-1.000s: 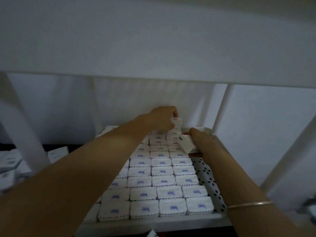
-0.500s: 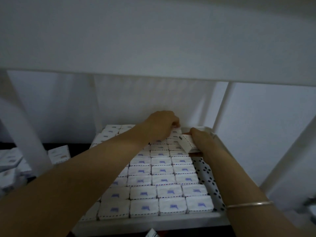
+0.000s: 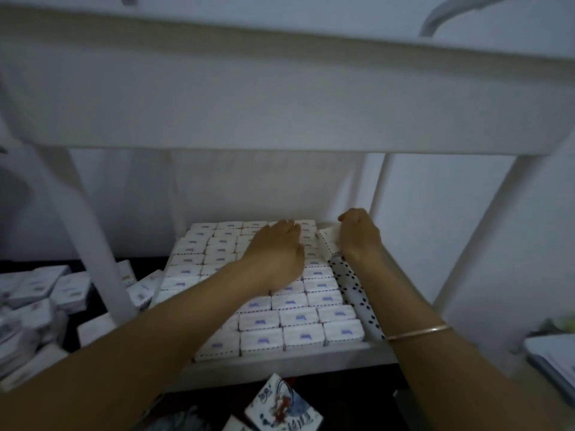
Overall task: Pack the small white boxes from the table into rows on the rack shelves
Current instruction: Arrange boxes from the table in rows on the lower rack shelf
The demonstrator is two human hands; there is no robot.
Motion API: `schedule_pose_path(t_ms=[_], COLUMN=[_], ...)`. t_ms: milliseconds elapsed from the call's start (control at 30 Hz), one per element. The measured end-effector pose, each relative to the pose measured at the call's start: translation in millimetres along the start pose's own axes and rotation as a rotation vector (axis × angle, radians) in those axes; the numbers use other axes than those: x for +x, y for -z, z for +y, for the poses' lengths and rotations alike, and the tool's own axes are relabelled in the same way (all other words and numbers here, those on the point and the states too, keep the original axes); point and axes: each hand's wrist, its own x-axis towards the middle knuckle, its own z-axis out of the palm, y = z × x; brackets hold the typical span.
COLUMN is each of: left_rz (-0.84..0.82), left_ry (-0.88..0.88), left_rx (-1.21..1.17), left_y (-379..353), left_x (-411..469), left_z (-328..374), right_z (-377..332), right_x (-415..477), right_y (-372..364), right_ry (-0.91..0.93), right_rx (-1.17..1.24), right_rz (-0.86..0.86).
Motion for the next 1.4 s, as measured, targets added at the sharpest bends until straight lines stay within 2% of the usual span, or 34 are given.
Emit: schedule_pose_path(t_ms=[100, 233, 300, 400, 500, 600, 733, 867, 1067, 1233, 1400], left_rz=[0.064, -0.042, -0.022, -0.020, -0.071, -0.084, -0.103, -0.105, -0.109, -0.104, 0.048], left_ry=[-0.039, -0.045, -0.125, -0.315, -0.385, -0.402, -0.405, -0.407, -0.391, -0.408, -0.401], left_rx=[-0.040, -0.012, 0.004, 0.025, 0.127, 0.177, 0.179, 0.199, 0.193, 0.174, 0.061], left_y=[3, -3, -6, -11, -17, -19, -21, -22, -22, -15, -7], left_x=[-44, -87, -105, -121, -126, -126, -126, -127, -128, -127, -147], left_z=[25, 55, 63, 62, 53, 46, 46, 46, 46, 47, 34], right_z=[-10, -5, 0, 6, 10, 14, 18, 16, 8, 19, 22], right_x=[-15, -47, -61, -78, -91, -101, -109, -104, -90, -99, -92], right_y=[13, 47, 68, 95, 112, 120, 117, 101, 84, 59, 76], right_ry=[0.110, 0.252, 0.299, 0.281, 0.247, 0.253, 0.331, 0.265, 0.349, 0.275, 0.191], right_rx=[-0.045, 0.002, 0.003, -0.019, -0.068, -0.187, -0.416, -0.588, -0.892, -0.927, -0.956], right_rz=[-0.043, -0.175, -0.180, -0.179, -0.238, -0.250, -0.156, -0.112, 0.019, -0.087, -0.214])
